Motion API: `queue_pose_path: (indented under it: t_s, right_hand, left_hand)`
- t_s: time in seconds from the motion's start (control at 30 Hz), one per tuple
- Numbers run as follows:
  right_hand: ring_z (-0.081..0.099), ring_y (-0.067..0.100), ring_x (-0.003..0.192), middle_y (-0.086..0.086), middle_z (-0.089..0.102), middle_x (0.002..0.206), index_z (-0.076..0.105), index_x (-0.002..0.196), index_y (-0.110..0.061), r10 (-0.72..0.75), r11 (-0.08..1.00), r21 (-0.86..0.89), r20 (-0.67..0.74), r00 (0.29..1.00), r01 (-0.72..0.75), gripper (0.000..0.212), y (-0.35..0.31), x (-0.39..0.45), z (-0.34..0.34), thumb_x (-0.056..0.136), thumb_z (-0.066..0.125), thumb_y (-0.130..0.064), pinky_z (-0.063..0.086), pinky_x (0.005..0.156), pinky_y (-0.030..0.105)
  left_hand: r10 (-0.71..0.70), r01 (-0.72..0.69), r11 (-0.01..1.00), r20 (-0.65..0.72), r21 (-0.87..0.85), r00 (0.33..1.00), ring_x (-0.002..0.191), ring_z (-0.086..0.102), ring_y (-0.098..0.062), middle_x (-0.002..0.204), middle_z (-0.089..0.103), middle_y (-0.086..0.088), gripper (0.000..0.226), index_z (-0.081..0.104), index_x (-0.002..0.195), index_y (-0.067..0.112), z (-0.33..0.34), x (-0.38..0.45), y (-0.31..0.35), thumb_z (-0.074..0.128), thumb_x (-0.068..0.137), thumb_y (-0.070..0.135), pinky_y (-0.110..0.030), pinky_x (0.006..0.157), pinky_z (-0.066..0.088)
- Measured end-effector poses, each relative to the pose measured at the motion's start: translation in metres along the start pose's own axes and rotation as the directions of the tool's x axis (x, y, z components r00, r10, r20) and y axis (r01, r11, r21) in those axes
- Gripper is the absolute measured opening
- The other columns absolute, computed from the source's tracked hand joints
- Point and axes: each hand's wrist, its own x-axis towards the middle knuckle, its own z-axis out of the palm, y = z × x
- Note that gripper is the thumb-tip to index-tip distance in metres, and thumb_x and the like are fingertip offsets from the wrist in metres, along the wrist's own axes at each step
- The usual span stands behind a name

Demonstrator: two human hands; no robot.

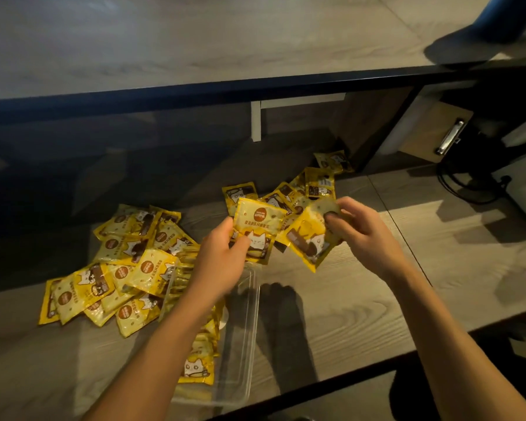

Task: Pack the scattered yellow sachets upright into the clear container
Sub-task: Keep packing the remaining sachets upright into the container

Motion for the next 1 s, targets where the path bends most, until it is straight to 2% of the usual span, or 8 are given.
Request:
queue_pose_path:
  t_s: [0.1, 0.2, 0.33, 0.47, 0.57, 0.7, 0.83, 1.0]
  right_hand:
    - [0.064, 0.013, 0.087, 0.0, 0.066, 0.093, 0.063, 0.098, -0.013, -0.069, 0.98, -0.173, 0.155, 0.986, 0.096, 0.008, -0.019, 0.004, 0.011, 0.096, 0.058, -0.018, 0.056, 0.071, 0.031]
    - [0.063, 0.005, 0.084, -0.009, 0.065, 0.089, 0.063, 0.092, -0.021, -0.13, 0.946, -0.273, 0.176, 0.976, 0.175, 0.003, -0.025, 0.009, 0.03, 0.091, 0.066, -0.022, 0.052, 0.064, 0.022]
    - [0.061, -0.001, 0.064, -0.014, 0.061, 0.07, 0.059, 0.081, -0.023, -0.169, 0.929, -0.318, 0.092, 0.981, 0.19, 0.02, -0.015, 0.006, 0.053, 0.082, 0.072, -0.038, 0.044, 0.052, 0.014]
    - [0.058, 0.006, 0.048, -0.006, 0.063, 0.063, 0.054, 0.077, -0.023, -0.197, 0.908, -0.381, -0.015, 0.98, 0.176, 0.042, 0.002, 0.004, 0.067, 0.074, 0.06, -0.064, 0.045, 0.043, 0.025]
    - [0.06, 0.009, 0.051, -0.006, 0.061, 0.063, 0.056, 0.08, -0.023, -0.053, 0.989, -0.142, -0.146, 0.988, 0.032, 0.042, 0.016, 0.01, 0.071, 0.082, 0.053, -0.065, 0.044, 0.042, 0.022]
    - [0.066, 0.014, 0.074, -0.003, 0.067, 0.086, 0.057, 0.1, -0.019, 0.055, 0.962, -0.249, -0.221, 0.974, -0.111, 0.027, 0.04, 0.047, 0.065, 0.094, 0.057, -0.045, 0.057, 0.063, 0.037]
    - [0.054, 0.035, 0.119, 0.013, 0.053, 0.135, 0.04, 0.143, -0.02, 0.057, 0.745, -0.665, 0.144, 0.988, 0.054, 0.053, 0.049, 0.108, 0.061, 0.093, 0.06, -0.022, 0.049, 0.094, 0.046]
    - [0.028, 0.035, 0.142, 0.013, 0.028, 0.157, 0.027, 0.152, -0.019, 0.3, 0.509, -0.842, 0.369, 0.88, 0.179, 0.065, 0.05, 0.157, 0.074, 0.095, 0.058, -0.023, 0.027, 0.115, 0.039]
  left_hand:
    - [-0.034, 0.037, 0.993, 0.028, -0.111, 0.999, 0.088, 0.07, -0.014, 0.094, 0.074, 0.003, 0.017, 0.066, 0.1, 0.025, -0.005, -0.002, 0.002, 0.05, 0.099, 0.026, -0.048, 0.083, 0.057]
    - [-0.009, 0.04, 0.975, 0.142, -0.219, 0.99, 0.083, 0.068, 0.006, 0.09, 0.074, 0.022, 0.016, 0.07, 0.096, 0.045, -0.009, -0.008, 0.002, 0.054, 0.097, 0.042, -0.024, 0.08, 0.053]
    - [-0.032, 0.051, 0.997, 0.303, -0.057, 0.953, 0.109, 0.064, 0.001, 0.116, 0.069, 0.019, 0.049, 0.056, 0.128, 0.042, -0.009, -0.016, -0.004, 0.07, 0.082, 0.054, -0.035, 0.095, 0.053]
    - [0.032, -0.053, 0.996, 0.266, 0.075, 0.963, 0.101, 0.066, 0.0, 0.11, 0.071, 0.015, 0.031, 0.059, 0.124, 0.032, -0.012, -0.017, -0.009, 0.066, 0.093, 0.03, -0.039, 0.092, 0.055]
    - [0.002, -0.016, 0.998, 0.208, 0.066, 0.978, 0.096, 0.066, 0.003, 0.106, 0.071, 0.016, 0.021, 0.061, 0.117, 0.033, -0.01, -0.015, -0.011, 0.063, 0.095, 0.03, -0.032, 0.087, 0.056]
    - [-0.037, 0.037, 0.999, 0.059, 0.001, 0.998, 0.089, 0.064, 0.011, 0.103, 0.07, 0.019, 0.012, 0.058, 0.103, 0.039, -0.012, -0.007, -0.012, 0.062, 0.096, 0.03, -0.011, 0.07, 0.049]
    - [-0.081, 0.08, 0.995, -0.011, -0.063, 0.997, 0.086, 0.064, 0.015, 0.099, 0.069, 0.022, 0.013, 0.056, 0.096, 0.043, -0.019, 0.002, -0.011, 0.062, 0.096, 0.031, -0.012, 0.067, 0.047]
    - [-0.093, 0.091, 0.992, -0.02, -0.087, 0.996, 0.096, 0.067, 0.003, 0.106, 0.07, 0.018, 0.013, 0.057, 0.102, 0.04, -0.017, 0.011, -0.012, 0.063, 0.096, 0.03, -0.021, 0.077, 0.054]
